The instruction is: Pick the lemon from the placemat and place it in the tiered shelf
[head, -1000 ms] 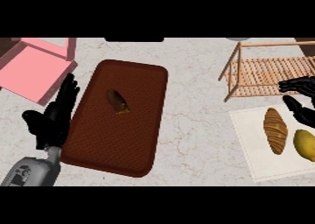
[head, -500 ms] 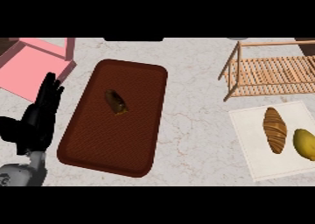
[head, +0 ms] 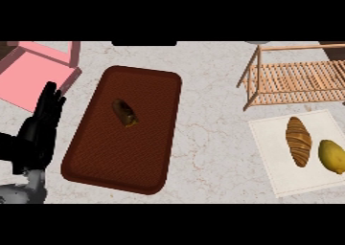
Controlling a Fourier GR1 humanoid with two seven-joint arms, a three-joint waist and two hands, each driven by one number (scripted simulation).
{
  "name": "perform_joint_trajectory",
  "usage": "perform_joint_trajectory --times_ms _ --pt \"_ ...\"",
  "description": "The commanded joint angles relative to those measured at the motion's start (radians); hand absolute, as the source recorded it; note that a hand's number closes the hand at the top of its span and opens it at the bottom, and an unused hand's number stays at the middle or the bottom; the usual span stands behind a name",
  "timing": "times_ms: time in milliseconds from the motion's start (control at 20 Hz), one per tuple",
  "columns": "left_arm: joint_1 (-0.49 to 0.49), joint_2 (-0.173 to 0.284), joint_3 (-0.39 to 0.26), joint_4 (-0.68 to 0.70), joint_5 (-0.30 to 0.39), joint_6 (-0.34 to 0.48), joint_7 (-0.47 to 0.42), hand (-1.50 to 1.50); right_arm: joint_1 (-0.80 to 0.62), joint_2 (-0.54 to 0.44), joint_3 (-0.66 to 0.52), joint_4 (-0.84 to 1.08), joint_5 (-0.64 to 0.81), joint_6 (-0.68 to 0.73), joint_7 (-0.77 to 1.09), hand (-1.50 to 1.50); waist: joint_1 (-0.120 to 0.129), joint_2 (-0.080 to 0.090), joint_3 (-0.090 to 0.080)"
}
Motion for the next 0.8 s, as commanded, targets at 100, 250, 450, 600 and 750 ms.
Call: perform_joint_trajectory --times_ms 100,250,450,600,750 --pt "0.015 0.015 0.014 -0.009 0.000 -0.010 0.007 0.00 0.020 -0.111 0.086 -0.207 0.312 -0.146 0.052 -1.50 0.001 0.000 -0.001" --pt "0.033 -0.006 0.007 -0.015 -0.007 -0.004 -0.007 0.00 0.068 -0.103 0.108 -0.320 0.368 -0.209 0.167 -1.50 -0.014 -0.002 -0.001" --pt "0.024 -0.044 -0.002 0.015 -0.028 -0.005 -0.037 0.00 0.026 -0.001 0.186 -0.373 0.441 -0.267 0.365 -1.50 0.007 0.005 0.000" --pt "-0.013 -0.012 0.027 -0.029 -0.024 -0.020 0.049 0.00 0.044 0.052 0.214 -0.363 0.550 -0.296 0.359 -1.50 0.005 0.005 0.001" --pt "0.023 -0.019 0.021 -0.040 -0.033 -0.033 0.015 0.00 0.072 0.057 0.261 -0.421 0.658 -0.330 0.423 -1.50 0.008 0.005 0.001"
